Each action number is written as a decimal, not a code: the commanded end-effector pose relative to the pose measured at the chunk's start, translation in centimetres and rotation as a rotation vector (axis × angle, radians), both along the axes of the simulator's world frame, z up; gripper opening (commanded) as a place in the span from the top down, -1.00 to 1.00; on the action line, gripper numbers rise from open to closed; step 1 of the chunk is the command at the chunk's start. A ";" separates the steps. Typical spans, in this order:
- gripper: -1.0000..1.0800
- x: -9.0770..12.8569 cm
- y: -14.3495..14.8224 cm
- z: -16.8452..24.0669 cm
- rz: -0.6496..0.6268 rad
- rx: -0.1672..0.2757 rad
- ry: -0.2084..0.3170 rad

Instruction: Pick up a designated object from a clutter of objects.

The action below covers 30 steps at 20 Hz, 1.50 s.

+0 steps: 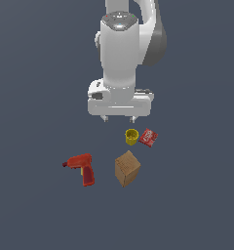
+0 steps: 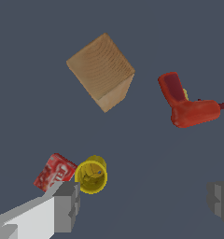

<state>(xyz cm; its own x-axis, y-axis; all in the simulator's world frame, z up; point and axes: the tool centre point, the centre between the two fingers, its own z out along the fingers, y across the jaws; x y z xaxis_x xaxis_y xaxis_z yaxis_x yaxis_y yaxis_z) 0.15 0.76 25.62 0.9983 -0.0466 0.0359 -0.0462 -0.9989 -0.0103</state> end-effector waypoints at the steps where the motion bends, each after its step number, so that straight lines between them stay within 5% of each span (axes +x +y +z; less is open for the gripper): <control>1: -0.92 -0.5 1.1 -2.5 0.011 -0.004 0.006; 14: -0.92 -4.9 5.9 -13.6 0.071 -0.012 0.030; 30: -0.92 -6.5 6.9 -16.5 0.086 -0.010 0.037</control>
